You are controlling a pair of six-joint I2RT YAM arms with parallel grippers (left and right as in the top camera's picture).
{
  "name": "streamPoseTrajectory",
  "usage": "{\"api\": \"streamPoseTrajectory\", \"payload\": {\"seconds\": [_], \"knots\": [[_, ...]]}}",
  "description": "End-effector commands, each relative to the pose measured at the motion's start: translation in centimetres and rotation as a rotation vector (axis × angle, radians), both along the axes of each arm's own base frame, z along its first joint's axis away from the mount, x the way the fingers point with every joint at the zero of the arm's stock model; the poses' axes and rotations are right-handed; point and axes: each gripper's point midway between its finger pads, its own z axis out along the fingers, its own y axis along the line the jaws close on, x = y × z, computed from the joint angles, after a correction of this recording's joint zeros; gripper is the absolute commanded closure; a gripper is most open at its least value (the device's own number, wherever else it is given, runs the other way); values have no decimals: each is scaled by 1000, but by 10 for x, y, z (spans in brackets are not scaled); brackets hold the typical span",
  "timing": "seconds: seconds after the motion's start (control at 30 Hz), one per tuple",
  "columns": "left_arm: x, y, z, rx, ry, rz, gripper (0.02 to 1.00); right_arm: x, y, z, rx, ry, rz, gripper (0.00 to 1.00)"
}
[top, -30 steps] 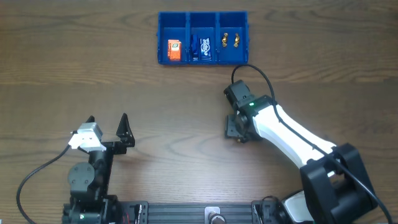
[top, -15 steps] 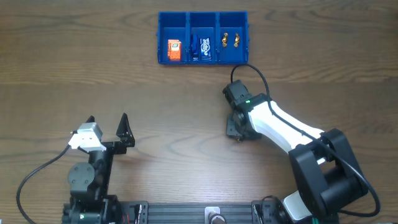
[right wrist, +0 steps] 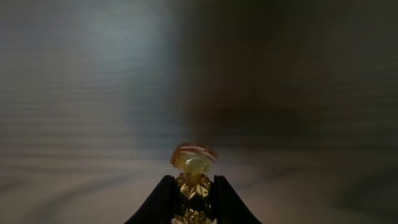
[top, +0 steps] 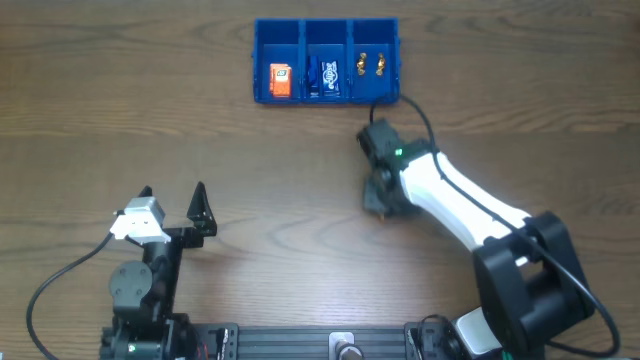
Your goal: Sort Candies Into Trays
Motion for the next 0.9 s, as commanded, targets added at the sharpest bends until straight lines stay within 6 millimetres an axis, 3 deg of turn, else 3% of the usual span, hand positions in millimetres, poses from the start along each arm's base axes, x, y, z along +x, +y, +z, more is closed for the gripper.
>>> {"api": "streamPoseTrajectory", "payload": {"seconds": [0.03, 0.1, 0.2, 0.33, 0.4, 0.57, 0.63, 0.83, 0.9], "knots": [[-1, -1, -16, 7, 49, -6, 20, 88, 13, 122, 13, -317, 71, 812], [-1, -1, -16, 7, 49, -6, 20, 130, 4, 165, -30, -404, 46, 809], [-1, -1, -16, 7, 49, -6, 20, 184, 0, 187, -40, -479, 48, 812], [-1, -1, -16, 7, 49, -6, 20, 243, -3, 171, -69, -525, 52, 803], [-1, -1, -16, 7, 49, -6, 20, 265, -4, 144, -67, -522, 40, 798], [-1, -1, -16, 7, 49, -6, 20, 279, 3, 91, -48, -457, 49, 796], [-1, -1, -16, 7, 49, -6, 20, 282, 3, 78, -52, -443, 51, 792], [-1, -1, -16, 7, 49, -6, 20, 285, 5, 76, -45, -449, 48, 750], [-1, -1, -16, 7, 49, -6, 20, 285, 5, 75, -45, -451, 48, 603]]}}
